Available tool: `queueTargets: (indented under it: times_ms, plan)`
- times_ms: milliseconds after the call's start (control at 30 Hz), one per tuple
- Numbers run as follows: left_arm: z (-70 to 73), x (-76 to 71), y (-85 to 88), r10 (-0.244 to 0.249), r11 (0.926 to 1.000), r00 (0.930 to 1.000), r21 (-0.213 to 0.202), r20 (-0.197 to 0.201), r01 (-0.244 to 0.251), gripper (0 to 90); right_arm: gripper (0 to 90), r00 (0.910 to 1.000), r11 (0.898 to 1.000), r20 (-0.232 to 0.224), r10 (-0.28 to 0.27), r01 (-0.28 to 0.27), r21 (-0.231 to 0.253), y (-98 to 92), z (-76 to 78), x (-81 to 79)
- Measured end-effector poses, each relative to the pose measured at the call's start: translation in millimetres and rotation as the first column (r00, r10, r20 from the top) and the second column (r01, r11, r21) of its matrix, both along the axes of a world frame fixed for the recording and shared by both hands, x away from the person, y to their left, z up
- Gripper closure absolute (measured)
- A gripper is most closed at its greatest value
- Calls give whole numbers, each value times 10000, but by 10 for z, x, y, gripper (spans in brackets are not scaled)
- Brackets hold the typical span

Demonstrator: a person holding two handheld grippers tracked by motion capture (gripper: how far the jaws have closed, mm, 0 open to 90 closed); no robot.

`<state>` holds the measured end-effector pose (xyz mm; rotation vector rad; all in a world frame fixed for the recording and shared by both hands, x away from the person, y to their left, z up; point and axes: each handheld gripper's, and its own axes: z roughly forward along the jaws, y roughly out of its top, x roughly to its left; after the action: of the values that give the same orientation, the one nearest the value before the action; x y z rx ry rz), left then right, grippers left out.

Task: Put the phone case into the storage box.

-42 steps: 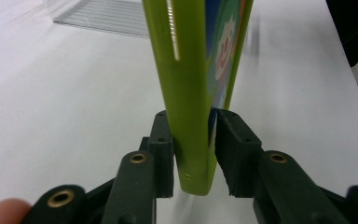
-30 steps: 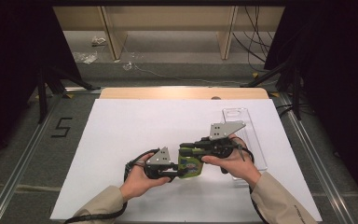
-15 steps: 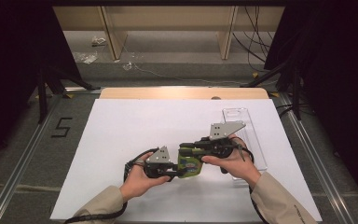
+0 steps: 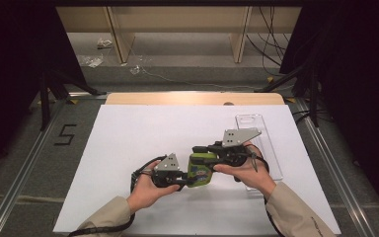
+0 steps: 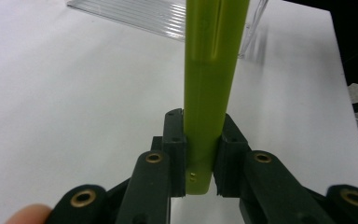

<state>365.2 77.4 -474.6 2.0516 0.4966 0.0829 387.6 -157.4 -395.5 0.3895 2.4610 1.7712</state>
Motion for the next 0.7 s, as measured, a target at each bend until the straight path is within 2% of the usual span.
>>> queueTargets:
  times_ms: [133,400,567,700]
  plan:
    - [5,8,17,235,9997,9997,11,-1,-235,771,488,9992,9994,199,-339,338,93,-26,20,14]
    - [36,4,36,864,9962,9962,108,88,-865,771,338,9951,9952,305,-936,926,328,-52,22,35]
    - [49,12,57,1255,9919,9920,190,149,-1257,771,245,9883,9891,462,-1455,1441,308,-70,14,42]
    - [57,16,69,1581,9872,9873,193,177,-1585,771,210,9816,9829,560,-1827,1810,340,-80,5,49]
